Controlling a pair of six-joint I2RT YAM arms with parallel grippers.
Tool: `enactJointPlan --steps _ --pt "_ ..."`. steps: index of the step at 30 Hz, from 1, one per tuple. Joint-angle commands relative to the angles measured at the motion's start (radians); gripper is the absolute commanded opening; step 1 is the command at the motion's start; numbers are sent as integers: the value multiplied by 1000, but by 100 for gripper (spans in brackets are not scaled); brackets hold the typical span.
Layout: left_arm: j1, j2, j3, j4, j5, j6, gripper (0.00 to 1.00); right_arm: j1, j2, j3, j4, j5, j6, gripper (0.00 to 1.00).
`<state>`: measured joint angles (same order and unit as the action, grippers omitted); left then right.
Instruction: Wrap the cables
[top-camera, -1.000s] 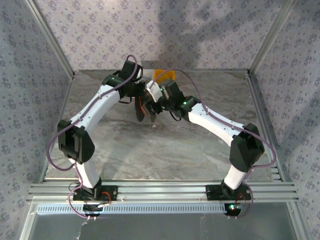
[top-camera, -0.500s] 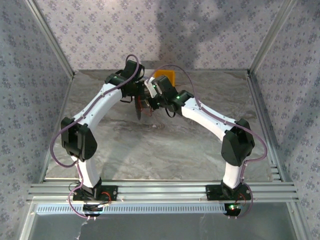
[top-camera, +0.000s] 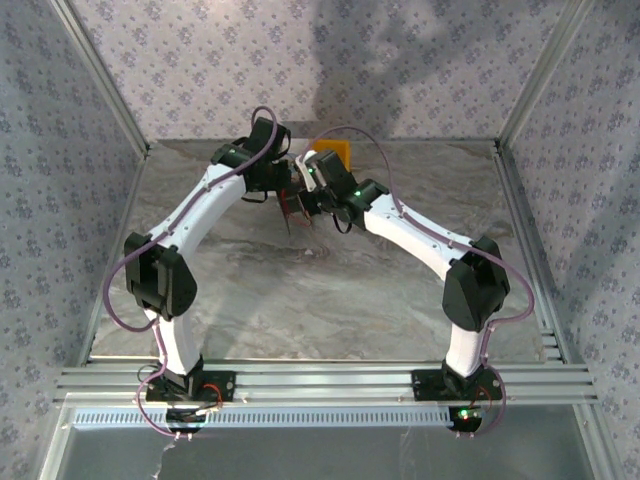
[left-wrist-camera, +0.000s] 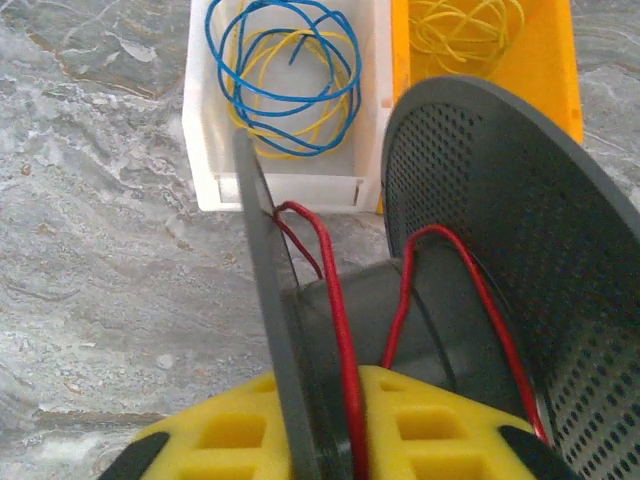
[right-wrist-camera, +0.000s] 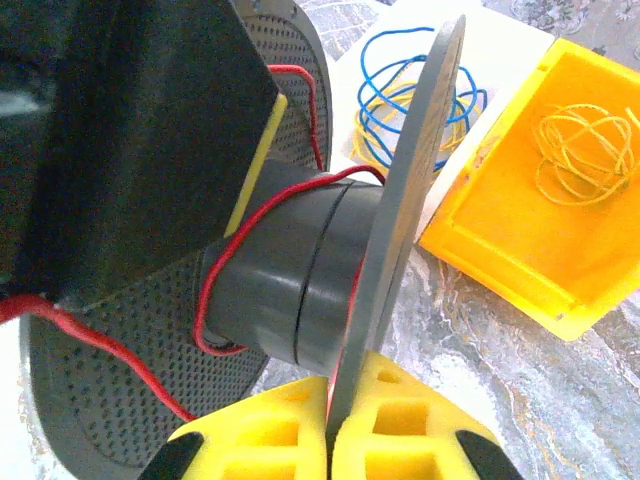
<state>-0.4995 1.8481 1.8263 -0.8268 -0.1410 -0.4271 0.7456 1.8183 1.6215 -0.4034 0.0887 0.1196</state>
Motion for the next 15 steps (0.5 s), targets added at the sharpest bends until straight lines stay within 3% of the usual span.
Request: enactJointPlan --steps 1,10,13,15 --pt "-11 -12 79 24 126 91 22 24 13 -29 -5 -54 -63 0" --pt "11 3 91 20 159 88 25 39 -9 -97 47 -3 -38 0" --pt "15 17 90 21 165 88 2 43 -19 -117 68 -3 -25 0" --pt "18 27 90 21 165 89 0 45 -25 -127 80 -21 -24 0"
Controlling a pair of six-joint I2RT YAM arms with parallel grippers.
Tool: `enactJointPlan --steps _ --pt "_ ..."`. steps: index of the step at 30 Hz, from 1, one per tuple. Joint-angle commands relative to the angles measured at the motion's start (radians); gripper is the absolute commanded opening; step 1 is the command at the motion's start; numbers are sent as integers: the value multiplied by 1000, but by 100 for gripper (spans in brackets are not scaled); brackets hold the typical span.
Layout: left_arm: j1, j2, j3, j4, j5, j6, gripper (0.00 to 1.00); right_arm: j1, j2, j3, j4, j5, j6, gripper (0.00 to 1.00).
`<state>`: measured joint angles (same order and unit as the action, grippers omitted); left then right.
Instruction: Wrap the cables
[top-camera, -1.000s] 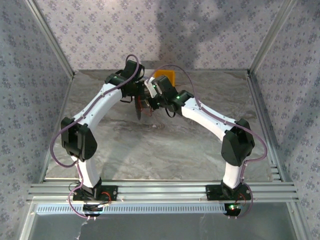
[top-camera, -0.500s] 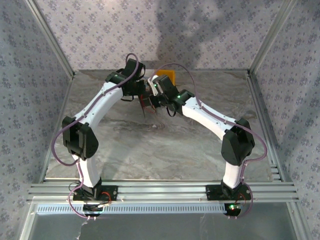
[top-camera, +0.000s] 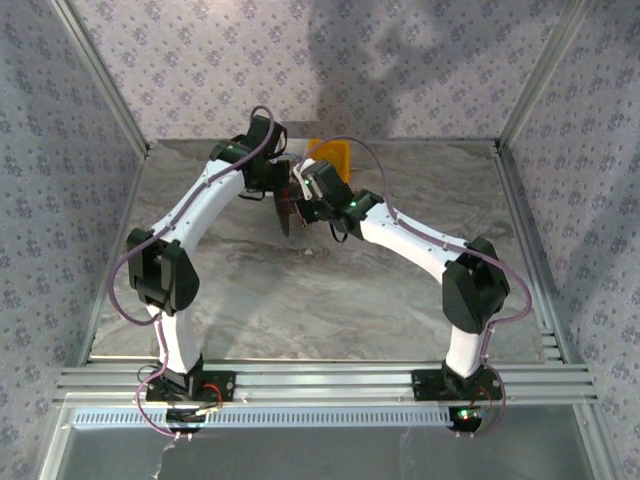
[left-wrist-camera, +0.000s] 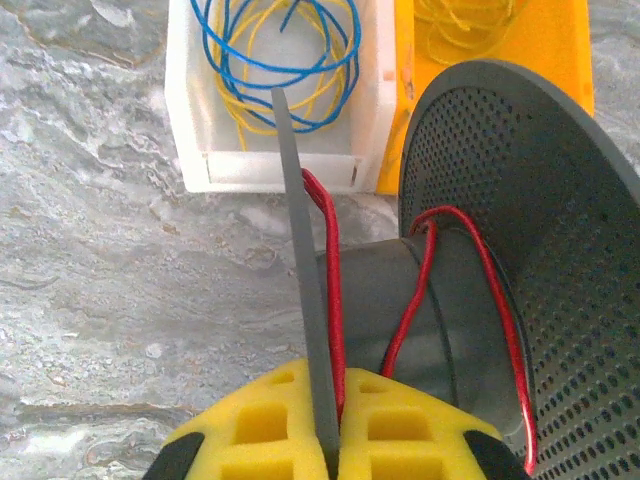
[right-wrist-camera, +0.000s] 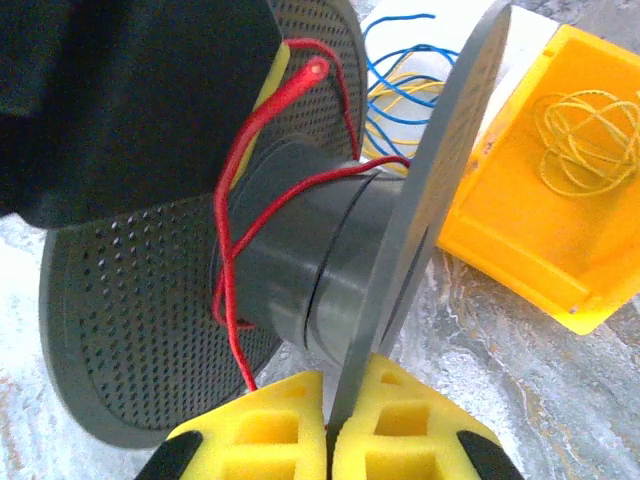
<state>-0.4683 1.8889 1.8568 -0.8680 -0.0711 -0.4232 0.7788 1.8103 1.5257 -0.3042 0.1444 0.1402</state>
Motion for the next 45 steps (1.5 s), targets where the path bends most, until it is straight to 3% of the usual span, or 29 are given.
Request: enactJointPlan --steps 1,5,12,17,23,29,32,45 --pt "-13 -11 60 62 95 88 0 13 -24 -41 -6 -86 -47 0" --pt "-13 4 74 49 97 102 0 4 -84 -100 68 -188 -94 0" --pt "-25 10 122 -2 84 184 0 -125 -233 -108 25 -662 -256 48" --pt "-59 12 149 -50 49 281 0 -250 -269 -24 -122 -929 -373 53" --pt "-94 12 173 -92 72 378 0 -390 -225 65 -222 -1118 -429 50" --pt "-118 41 233 -156 107 420 0 -406 -71 270 -456 -1172 -528 50" --pt "-120 59 269 -185 119 419 0 -392 -16 332 -515 -1160 -547 46" --pt "-122 124 389 -265 177 408 0 -354 3 307 -488 -1093 -534 41"
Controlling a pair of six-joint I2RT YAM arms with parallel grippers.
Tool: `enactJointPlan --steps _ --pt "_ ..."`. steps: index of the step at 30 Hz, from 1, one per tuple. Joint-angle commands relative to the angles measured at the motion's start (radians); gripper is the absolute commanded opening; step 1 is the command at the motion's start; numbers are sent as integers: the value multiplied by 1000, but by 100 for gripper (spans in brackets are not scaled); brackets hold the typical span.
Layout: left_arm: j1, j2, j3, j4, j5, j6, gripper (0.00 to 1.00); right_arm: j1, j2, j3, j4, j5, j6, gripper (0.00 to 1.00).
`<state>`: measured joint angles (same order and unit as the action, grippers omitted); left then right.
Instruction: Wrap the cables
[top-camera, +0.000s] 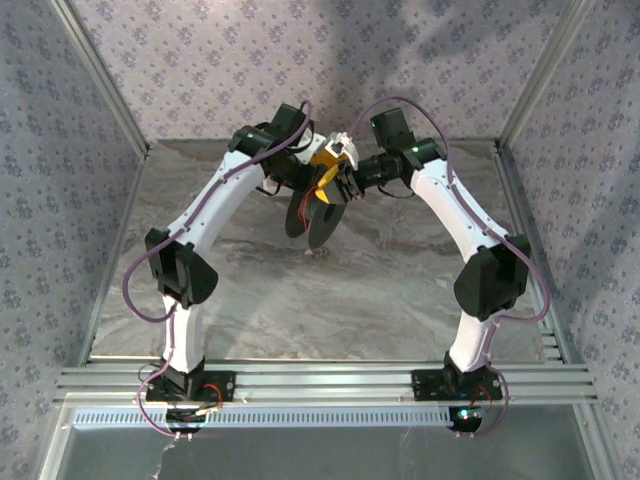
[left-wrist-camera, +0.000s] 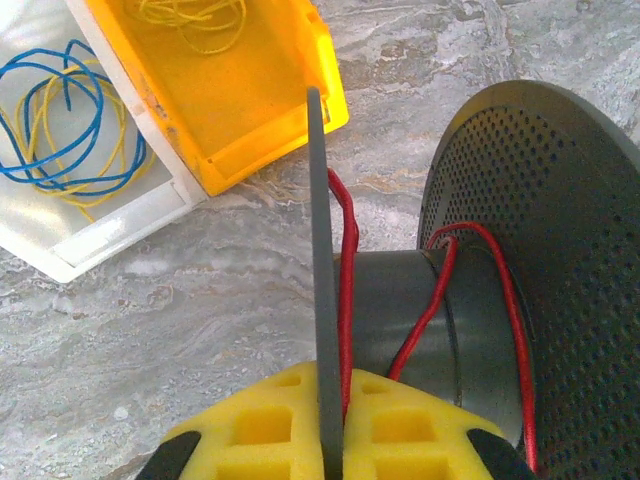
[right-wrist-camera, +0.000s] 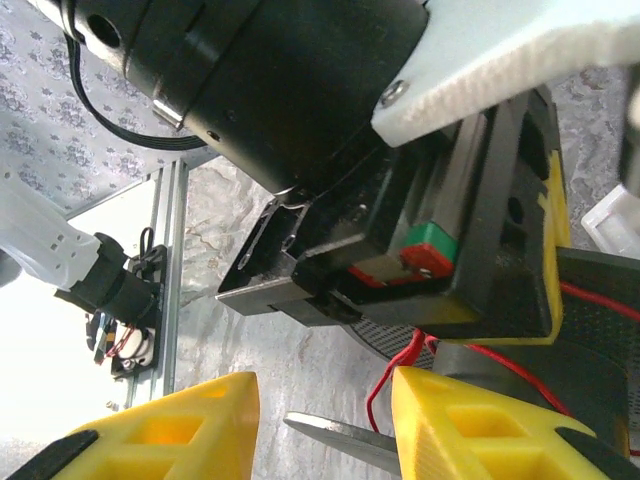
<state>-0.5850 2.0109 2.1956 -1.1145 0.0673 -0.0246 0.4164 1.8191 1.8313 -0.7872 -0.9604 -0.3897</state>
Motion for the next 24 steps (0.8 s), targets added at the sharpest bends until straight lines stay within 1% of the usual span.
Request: enactJointPlan --steps 1,6,10,17,24 --pt "-4 1 50 -19 39 8 0 10 -5 3 -1 19 -1 41" --pt "-7 2 50 -27 41 9 0 19 6 11 22 100 25 41" --pt "-10 0 52 -30 41 9 0 18 11 16 32 149 41 44" --pt "-12 -1 61 -33 43 7 0 22 9 6 54 177 60 45" --pt "-15 3 69 -38 43 2 0 37 17 9 81 169 84 45"
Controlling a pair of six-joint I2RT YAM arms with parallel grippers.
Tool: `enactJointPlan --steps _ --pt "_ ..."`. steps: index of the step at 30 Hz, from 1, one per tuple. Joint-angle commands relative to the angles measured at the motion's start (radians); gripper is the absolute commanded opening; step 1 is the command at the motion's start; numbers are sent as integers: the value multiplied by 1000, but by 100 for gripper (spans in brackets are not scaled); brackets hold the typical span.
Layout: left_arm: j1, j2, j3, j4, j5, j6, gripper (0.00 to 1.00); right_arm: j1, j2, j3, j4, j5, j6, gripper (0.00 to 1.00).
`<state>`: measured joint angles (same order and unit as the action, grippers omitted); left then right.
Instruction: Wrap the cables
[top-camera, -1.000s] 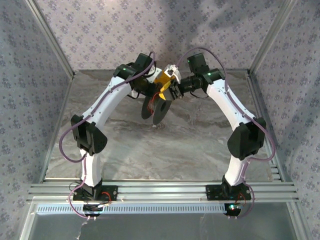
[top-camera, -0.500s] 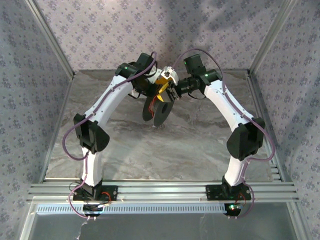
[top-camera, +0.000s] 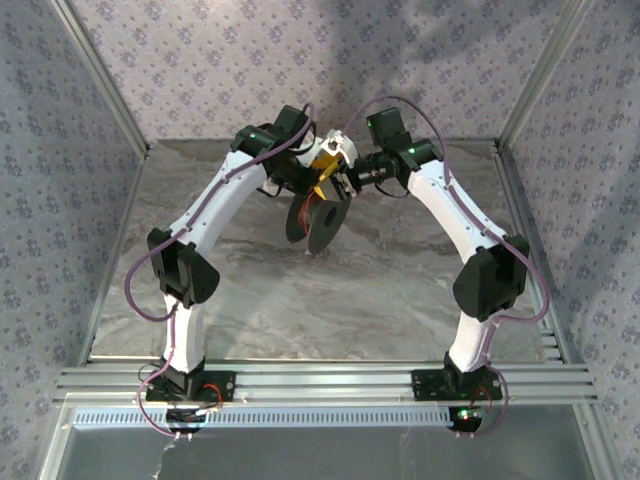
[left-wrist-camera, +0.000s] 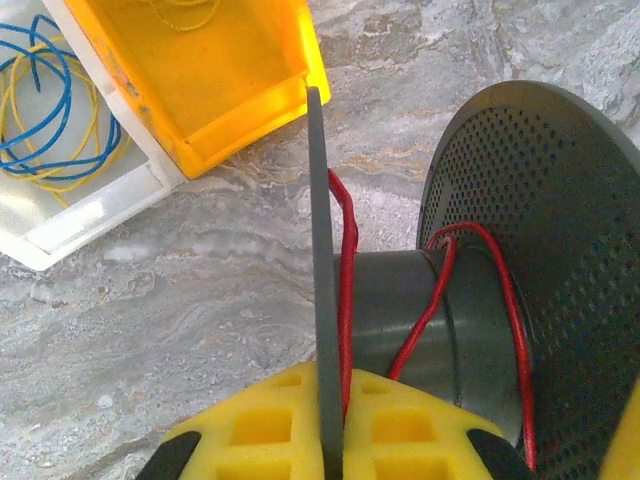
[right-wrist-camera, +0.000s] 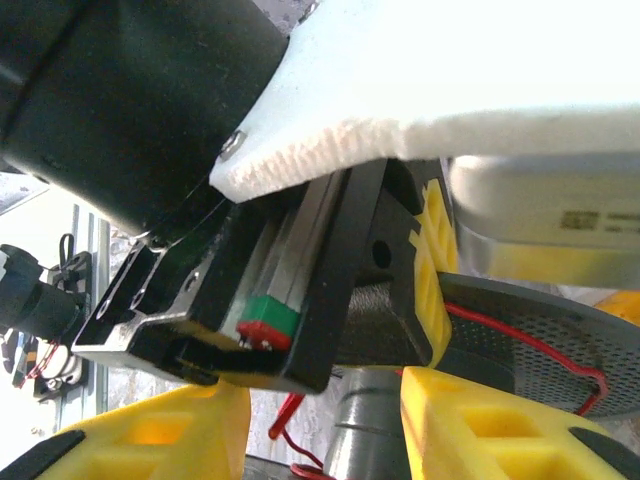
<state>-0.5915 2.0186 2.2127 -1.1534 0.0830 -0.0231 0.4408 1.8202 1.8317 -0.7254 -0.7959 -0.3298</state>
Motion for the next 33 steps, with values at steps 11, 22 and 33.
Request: enactJointPlan --steps 11,22,33 --pt "-11 3 64 -9 29 -1 0 27 24 10 26 20 37 16" --pt "-10 -13 12 -3 30 12 0 -39 -39 -38 81 -13 54 0" --pt "-11 -70 -84 18 44 47 0 -223 -57 -115 205 -80 104 0"
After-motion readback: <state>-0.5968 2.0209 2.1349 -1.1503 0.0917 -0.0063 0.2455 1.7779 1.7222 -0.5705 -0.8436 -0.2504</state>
